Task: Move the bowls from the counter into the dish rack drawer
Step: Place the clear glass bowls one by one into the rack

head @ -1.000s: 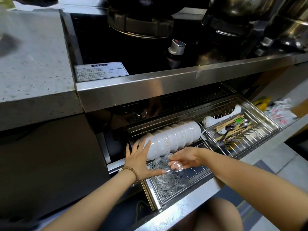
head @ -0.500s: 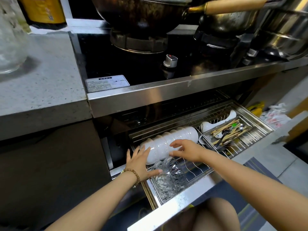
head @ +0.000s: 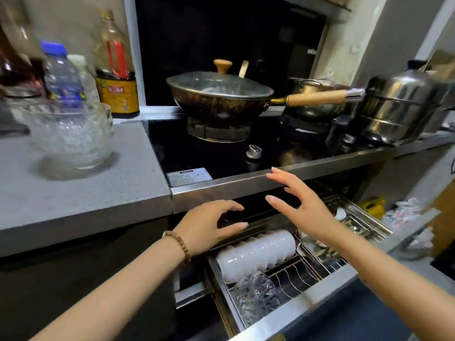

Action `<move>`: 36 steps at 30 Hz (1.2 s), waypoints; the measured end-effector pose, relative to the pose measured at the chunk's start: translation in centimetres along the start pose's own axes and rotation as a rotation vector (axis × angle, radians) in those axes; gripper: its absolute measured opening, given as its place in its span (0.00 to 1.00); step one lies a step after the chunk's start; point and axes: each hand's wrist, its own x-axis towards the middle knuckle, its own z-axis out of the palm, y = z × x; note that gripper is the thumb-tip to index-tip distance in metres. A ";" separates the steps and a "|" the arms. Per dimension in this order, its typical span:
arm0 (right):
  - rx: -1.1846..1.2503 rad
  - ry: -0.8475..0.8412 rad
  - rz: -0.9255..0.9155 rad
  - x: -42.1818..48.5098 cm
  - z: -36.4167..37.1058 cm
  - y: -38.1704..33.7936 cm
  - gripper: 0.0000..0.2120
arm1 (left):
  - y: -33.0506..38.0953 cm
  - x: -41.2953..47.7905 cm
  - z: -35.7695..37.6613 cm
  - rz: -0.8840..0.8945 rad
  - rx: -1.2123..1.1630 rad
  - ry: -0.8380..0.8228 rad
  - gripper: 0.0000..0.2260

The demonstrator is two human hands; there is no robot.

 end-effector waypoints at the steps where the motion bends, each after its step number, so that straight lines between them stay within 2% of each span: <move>1: 0.006 0.010 -0.032 0.9 -0.2 -1.2 0.26 | 0.7 -0.4 -2.1 0.034 -0.006 0.040 0.22; 5: 0.012 -0.003 -0.134 4.8 0.5 -6.1 0.26 | 1.8 -2.2 -10.1 0.070 -0.029 0.176 0.25; 10: 0.004 -0.059 -0.249 9.8 4.3 -11.2 0.24 | -0.8 -5.1 -18.5 -0.043 0.071 0.347 0.26; 16: 0.010 -0.157 -0.280 15.0 10.2 -15.5 0.27 | -6.7 -8.2 -24.9 -0.189 0.226 0.486 0.22; 21: 0.065 -0.167 -0.283 18.1 14.4 -17.6 0.26 | -11.4 -9.3 -26.4 -0.337 0.198 0.493 0.25; 27: 0.116 -0.179 -0.238 20.1 17.9 -18.8 0.27 | -14.4 -8.9 -25.8 -0.369 0.060 0.490 0.23; 33: 0.101 -0.163 -0.283 20.7 19.1 -19.7 0.12 | -15.3 -8.0 -25.5 -0.338 -0.030 0.516 0.20; 36: 0.097 -0.164 -0.282 20.8 19.0 -19.9 0.08 | -15.7 -7.8 -25.3 -0.342 -0.054 0.546 0.21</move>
